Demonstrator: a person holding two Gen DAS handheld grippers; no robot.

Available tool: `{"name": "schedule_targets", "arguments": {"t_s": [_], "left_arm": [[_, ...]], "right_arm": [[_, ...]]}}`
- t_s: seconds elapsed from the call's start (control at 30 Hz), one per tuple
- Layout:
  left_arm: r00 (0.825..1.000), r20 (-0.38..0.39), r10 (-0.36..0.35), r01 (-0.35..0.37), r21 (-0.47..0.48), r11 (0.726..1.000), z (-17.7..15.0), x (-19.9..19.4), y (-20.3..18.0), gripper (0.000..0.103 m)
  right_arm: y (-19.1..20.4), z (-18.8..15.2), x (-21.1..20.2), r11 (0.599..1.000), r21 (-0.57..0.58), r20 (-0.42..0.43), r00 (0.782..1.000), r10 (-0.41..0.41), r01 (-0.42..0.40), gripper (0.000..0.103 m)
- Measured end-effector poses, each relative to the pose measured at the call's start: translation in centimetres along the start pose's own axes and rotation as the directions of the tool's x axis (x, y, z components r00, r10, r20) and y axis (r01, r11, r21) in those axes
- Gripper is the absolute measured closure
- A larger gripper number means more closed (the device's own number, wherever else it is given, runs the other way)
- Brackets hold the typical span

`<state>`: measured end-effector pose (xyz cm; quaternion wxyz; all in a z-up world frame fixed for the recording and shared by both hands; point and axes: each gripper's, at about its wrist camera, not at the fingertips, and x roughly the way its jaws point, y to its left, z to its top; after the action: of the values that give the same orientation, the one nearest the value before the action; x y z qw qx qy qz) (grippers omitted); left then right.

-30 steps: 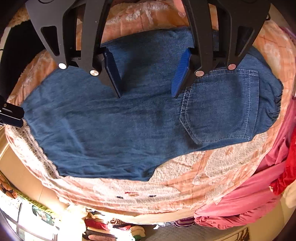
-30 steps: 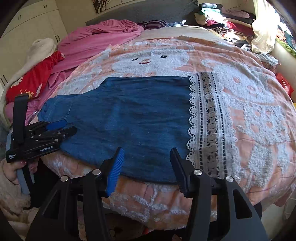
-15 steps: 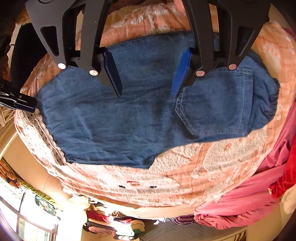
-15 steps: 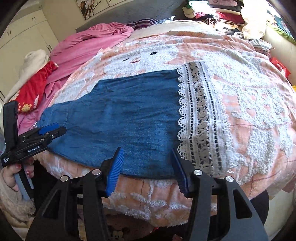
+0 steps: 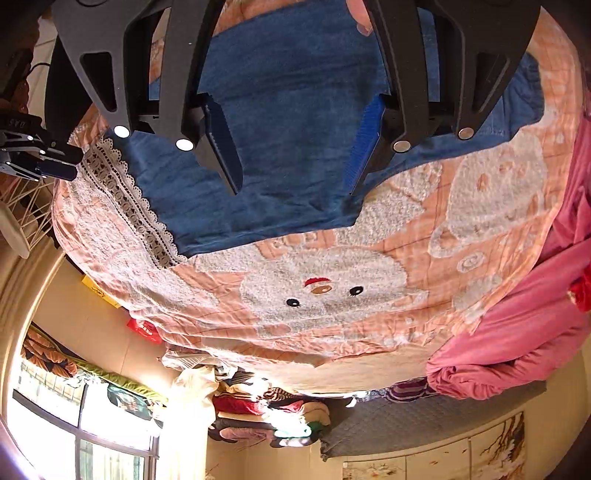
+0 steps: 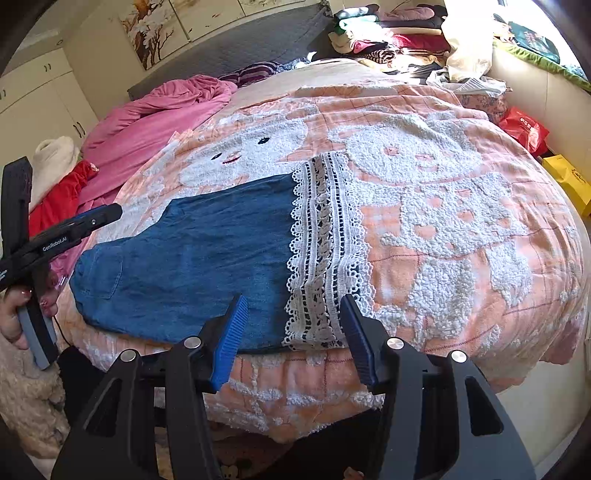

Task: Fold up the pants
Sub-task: 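Move the left tool over the denim leg toward the lace hem, then grasp the lace hem with the left tool while the right tool grasps the lace beside it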

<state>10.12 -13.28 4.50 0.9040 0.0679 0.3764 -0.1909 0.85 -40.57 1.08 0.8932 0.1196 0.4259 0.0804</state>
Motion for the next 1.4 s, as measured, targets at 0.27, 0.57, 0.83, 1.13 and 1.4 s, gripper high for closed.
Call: {"name": "schedule_targets", "arguments": {"t_s": [0.27, 0.57, 0.83, 1.13, 1.4], "left_arm": [[0.994, -0.035, -0.107, 0.11, 0.088, 0.99, 2.7, 3.8, -4.0, 0.051], [0.973, -0.142, -0.18, 0.205, 0.183, 0.962, 6.0, 9.5, -7.7, 0.05], [0.944, -0.228, -0.237, 0.282, 0.189, 0.941, 7.3, 14.4, -8.8, 0.05], [0.866, -0.323, -0.381, 0.447, 0.16, 0.88, 7.4, 18.9, -10.0, 0.05], [0.826, -0.356, -0.438, 0.517, 0.165, 0.84, 7.2, 20.3, -11.4, 0.054]], "right_arm": [[-1.5, 0.0, 0.1, 0.999, 0.033, 0.0, 1.0, -0.014, 0.014, 0.052], [-2.7, -0.2, 0.7, 0.997, 0.071, -0.015, 1.0, 0.0, 0.001, 0.052], [-3.2, -0.3, 2.3, 0.996, 0.088, -0.047, 0.999, 0.011, -0.007, 0.052], [-3.6, -0.2, 3.7, 0.994, 0.102, -0.059, 0.997, 0.045, -0.038, 0.051], [-4.0, 0.2, 4.4, 0.985, 0.138, -0.056, 0.992, 0.111, -0.102, 0.051]]}}
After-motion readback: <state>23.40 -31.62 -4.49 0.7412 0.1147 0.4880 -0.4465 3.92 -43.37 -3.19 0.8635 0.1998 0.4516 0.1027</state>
